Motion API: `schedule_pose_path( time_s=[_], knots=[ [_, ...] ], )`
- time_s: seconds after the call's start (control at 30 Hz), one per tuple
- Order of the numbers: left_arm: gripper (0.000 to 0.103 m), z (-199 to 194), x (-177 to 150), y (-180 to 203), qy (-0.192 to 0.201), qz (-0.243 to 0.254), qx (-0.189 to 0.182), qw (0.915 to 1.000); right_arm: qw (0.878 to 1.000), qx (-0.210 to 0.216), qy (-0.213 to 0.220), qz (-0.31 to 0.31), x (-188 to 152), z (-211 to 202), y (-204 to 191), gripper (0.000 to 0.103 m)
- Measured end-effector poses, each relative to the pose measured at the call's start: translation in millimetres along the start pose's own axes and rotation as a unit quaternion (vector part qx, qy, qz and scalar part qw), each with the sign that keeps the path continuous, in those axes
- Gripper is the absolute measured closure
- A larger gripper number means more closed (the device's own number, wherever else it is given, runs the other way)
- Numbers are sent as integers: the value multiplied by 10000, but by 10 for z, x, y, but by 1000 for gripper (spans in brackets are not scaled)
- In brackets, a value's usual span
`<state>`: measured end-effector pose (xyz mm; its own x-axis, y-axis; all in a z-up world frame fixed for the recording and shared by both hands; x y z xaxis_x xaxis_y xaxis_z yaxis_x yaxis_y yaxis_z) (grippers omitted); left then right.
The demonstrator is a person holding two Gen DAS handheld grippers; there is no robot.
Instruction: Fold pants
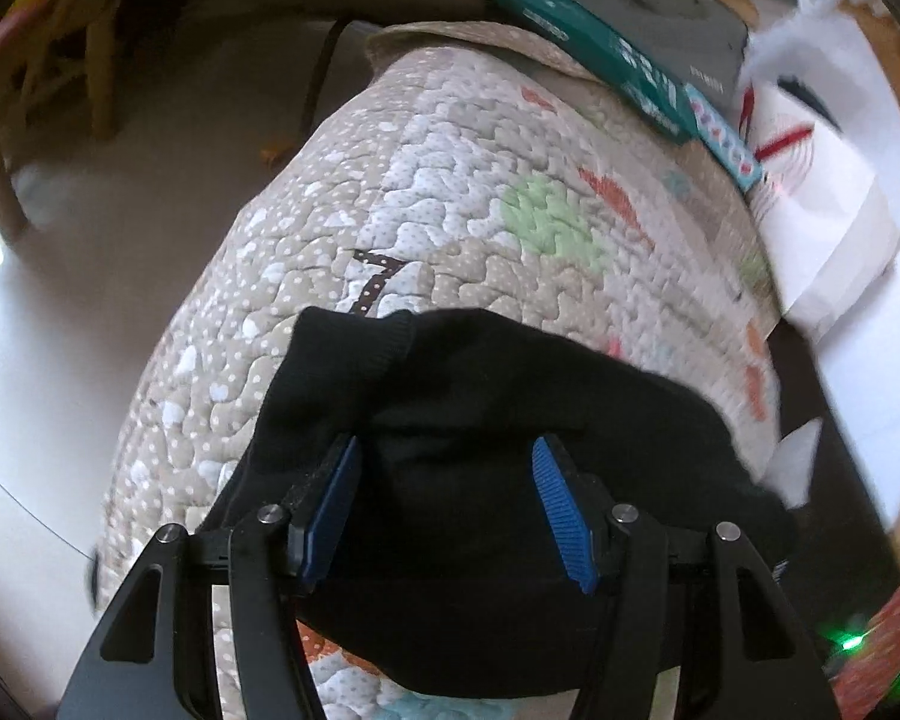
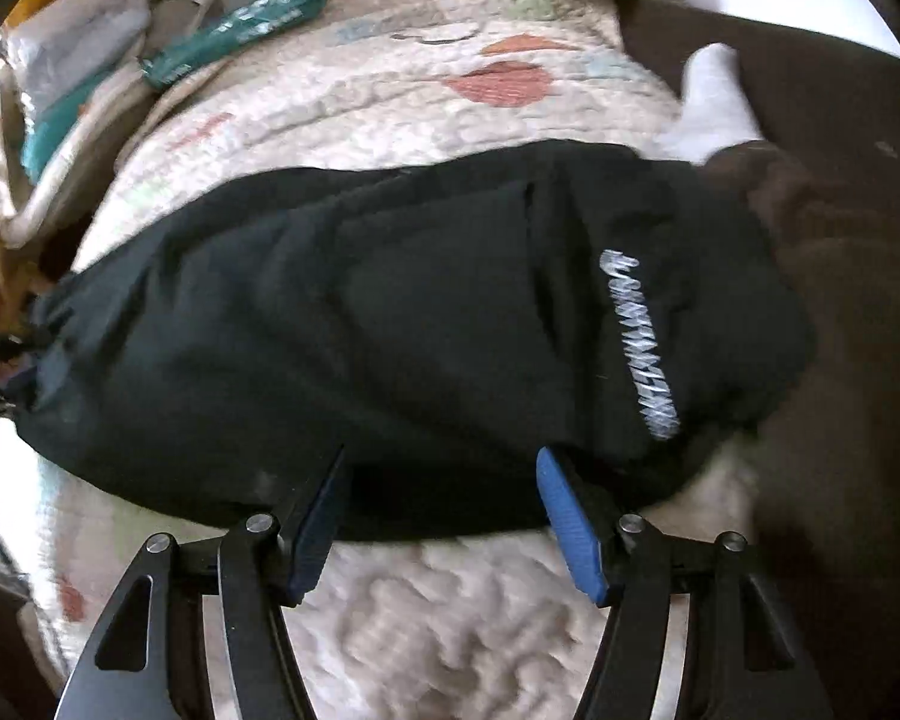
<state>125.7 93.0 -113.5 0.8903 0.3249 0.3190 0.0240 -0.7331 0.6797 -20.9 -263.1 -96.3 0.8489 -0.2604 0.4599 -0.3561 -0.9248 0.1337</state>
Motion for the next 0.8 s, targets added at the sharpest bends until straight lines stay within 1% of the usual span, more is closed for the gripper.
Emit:
schedule_pose_path(
  time_s=[0.03, 0.07, 0.1, 0.13, 0.17, 0.2, 0.23, 0.3, 0.37, 0.43, 0.47, 0.5, 0.53, 0.57, 0.6, 0.63, 0.67, 0.7, 0.73, 0.77, 0.8],
  knots=[
    [44, -14, 14, -29, 25, -165, -128, 9998, 9999, -111, -60, 73, -37, 23, 59, 34],
    [44, -24, 23, -47, 48, -295, -222, 9993, 9997, -126, -136, 132, -87, 60, 159, 34],
    [44, -32, 24, -49, 54, -340, -255, 9991, 9996, 14, -149, 227, -91, 83, 196, 34],
    [44, -35, 21, -41, 58, -334, -259, 9991, 9997, 6, -136, 226, -74, 76, 212, 34],
    [44, -30, 15, -26, 59, -283, -225, 9993, 9994, -250, -134, 211, -58, 28, 223, 33],
    [44, -20, 4, 4, 54, -159, -135, 9998, 9992, -312, 22, 244, -30, -32, 234, 33],
    [44, -7, -13, 42, 44, 11, -5, 10000, 9991, -247, 220, 269, -6, -126, 245, 33],
    [44, 24, -41, 94, 34, 307, 233, 9993, 9975, -154, 634, 281, 215, -283, 213, 33],
    [44, 49, -74, 134, 29, 592, 455, 9972, 9950, 65, 921, 379, 478, -355, 197, 33],
    [43, 60, -103, 156, 36, 795, 603, 9950, 9914, 464, 1098, 539, 756, -328, 156, 31],
    [43, 62, -112, 165, 33, 855, 653, 9942, 9889, 798, 1096, 605, 859, -268, 101, 29],
    [43, 59, -109, 158, 26, 869, 661, 9940, 9875, 1103, 926, 641, 940, -145, 58, 29],
    [43, 52, -106, 152, 22, 860, 646, 9942, 9881, 1169, 741, 671, 965, -30, 53, 29],
    [43, 28, -101, 142, 24, 800, 581, 9951, 9900, 1087, 555, 702, 974, 116, 82, 30],
    [43, 5, -94, 136, 21, 744, 511, 9959, 9946, 649, 389, 713, 966, 290, 184, 31],
    [43, -31, -89, 133, 30, 676, 435, 9968, 9971, 52, 230, 722, 922, 442, 332, 34],
    [43, -94, -77, 121, 83, 580, 357, 9976, 9967, -36, 154, 795, 887, 510, 421, 44],
    [43, -189, -61, 92, 192, 435, 276, 9985, 9960, 21, 203, 869, 866, 490, 463, 46],
    [42, -270, -54, 52, 290, 329, 302, 9986, 9956, 30, 256, 898, 864, 441, 468, 46],
    [42, -372, -43, -17, 411, 224, 391, 9981, 9958, -54, 287, 871, 860, 363, 446, 44],
    [42, -482, -39, -110, 541, 110, 526, 9971, 9958, -214, 419, 789, 887, 255, 387, 41]
  ],
)
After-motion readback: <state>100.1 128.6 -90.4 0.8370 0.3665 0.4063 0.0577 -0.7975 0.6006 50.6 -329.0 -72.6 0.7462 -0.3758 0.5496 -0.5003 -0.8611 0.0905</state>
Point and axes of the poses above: each gripper's, at about its wrist camera, not at the fingertips, and z roughly the way its jaws point, y to its right, x to its top, the point moved 7 cm from there along z, roughly the way its jaws point, and after that the axes turned 10 degrees about -x, right-handed, at the moved point
